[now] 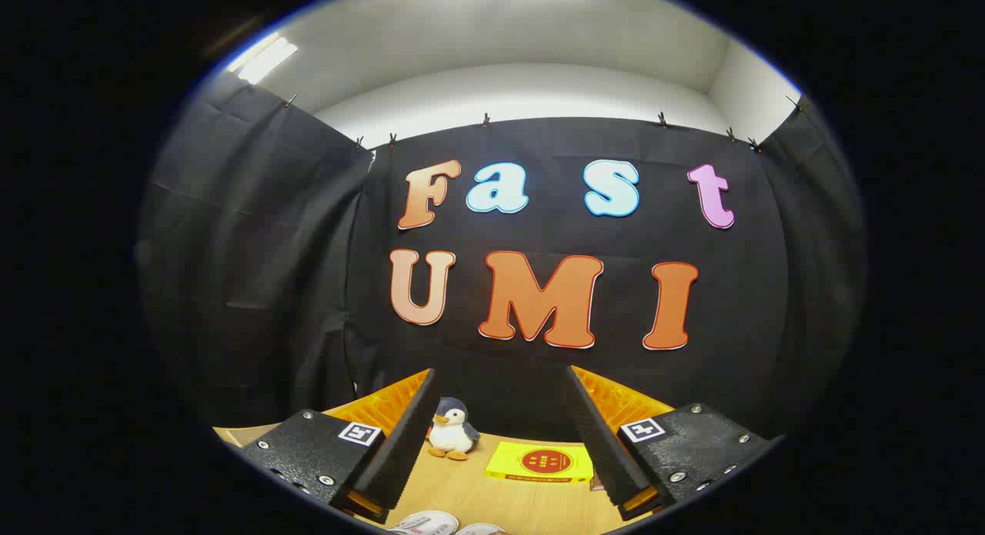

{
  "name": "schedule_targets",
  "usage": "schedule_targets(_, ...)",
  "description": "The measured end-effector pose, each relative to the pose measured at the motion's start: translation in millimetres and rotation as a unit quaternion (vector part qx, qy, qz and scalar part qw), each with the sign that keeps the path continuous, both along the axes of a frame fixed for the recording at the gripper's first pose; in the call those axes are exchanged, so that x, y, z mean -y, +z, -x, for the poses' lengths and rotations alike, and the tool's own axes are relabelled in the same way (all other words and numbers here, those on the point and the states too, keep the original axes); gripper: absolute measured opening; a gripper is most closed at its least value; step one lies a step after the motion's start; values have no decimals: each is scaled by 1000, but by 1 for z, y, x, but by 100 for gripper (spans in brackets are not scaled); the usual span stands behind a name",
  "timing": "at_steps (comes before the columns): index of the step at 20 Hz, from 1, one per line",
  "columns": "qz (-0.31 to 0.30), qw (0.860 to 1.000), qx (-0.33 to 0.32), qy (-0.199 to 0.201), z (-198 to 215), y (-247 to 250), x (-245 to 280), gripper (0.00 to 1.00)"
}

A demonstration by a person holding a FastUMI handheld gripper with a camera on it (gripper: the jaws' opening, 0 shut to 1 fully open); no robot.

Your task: Open the storage box then place both shoes into the box .Put the left shoe in first, then the right shoe, with the right side of both shoes facing outward in a uniform manner.

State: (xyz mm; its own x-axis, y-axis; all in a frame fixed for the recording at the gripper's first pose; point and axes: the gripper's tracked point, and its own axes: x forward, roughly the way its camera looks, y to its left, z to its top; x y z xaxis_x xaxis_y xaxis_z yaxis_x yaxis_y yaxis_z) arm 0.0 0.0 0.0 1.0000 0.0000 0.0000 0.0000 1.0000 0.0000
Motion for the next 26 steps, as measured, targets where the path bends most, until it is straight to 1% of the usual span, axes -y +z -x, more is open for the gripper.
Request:
schedule_targets(7,12,1000,12,24,2,14,-21,97)
schedule_targets(10,17,1000,18,18,4,18,-20,97)
schedule_targets(15,21,1000,11,20,5,15,-22,97)
schedule_targets(26,30,999,12,34,8,11,-37,97)
